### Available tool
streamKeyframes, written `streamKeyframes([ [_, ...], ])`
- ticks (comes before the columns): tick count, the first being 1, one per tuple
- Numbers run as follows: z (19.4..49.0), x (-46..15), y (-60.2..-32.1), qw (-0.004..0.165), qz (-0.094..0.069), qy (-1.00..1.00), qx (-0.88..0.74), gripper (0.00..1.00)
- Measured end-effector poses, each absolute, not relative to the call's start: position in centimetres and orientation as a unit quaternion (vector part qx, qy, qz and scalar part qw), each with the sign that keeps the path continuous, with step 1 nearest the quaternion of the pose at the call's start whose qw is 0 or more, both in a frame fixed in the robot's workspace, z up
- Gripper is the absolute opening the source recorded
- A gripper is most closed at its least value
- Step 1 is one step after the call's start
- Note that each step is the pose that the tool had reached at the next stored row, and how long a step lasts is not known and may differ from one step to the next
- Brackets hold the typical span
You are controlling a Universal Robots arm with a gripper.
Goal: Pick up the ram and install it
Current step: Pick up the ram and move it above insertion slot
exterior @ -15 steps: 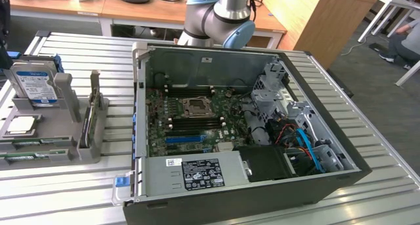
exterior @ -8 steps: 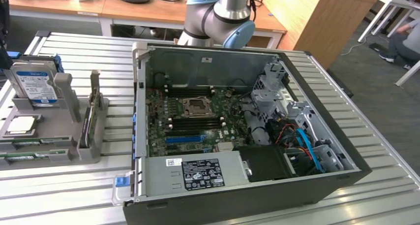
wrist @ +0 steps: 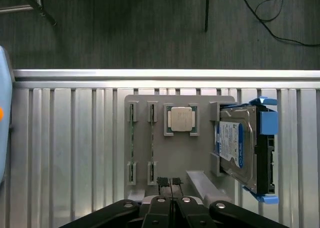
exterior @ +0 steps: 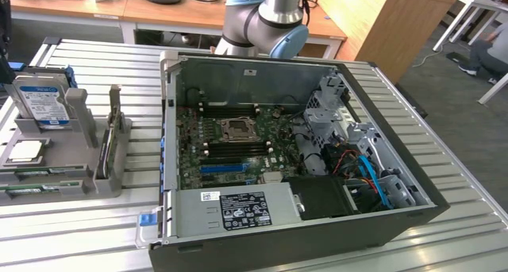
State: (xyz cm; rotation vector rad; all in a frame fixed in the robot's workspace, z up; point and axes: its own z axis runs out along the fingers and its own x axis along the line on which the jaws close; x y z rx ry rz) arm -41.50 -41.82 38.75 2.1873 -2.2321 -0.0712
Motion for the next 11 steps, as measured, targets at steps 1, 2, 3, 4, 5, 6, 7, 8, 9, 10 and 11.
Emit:
streamKeyframes([
  [1,38.75,-41.5,-41.82,0.008,-0.023,-0.713,0.701,0.11],
  [2,38.75,-41.5,-41.82,0.008,-0.023,-0.712,0.702,0.11],
  [3,38.75,-41.5,-41.82,0.008,-0.023,-0.712,0.702,0.11],
  [4,38.75,-41.5,-41.82,0.008,-0.023,-0.712,0.702,0.11],
  [5,38.75,-41.5,-41.82,0.008,-0.023,-0.712,0.702,0.11],
  [6,38.75,-41.5,-41.82,0.008,-0.023,-0.712,0.702,0.11],
  [7,38.75,-41.5,-41.82,0.008,-0.023,-0.712,0.702,0.11],
  [8,38.75,-41.5,-41.82,0.008,-0.023,-0.712,0.702,0.11],
  [9,38.75,-41.5,-41.82,0.008,-0.023,-0.712,0.702,0.11],
  [10,38.75,-41.5,-41.82,0.008,-0.023,-0.712,0.702,0.11],
  [11,38.75,-41.5,-41.82,0.008,-0.023,-0.712,0.702,0.11],
])
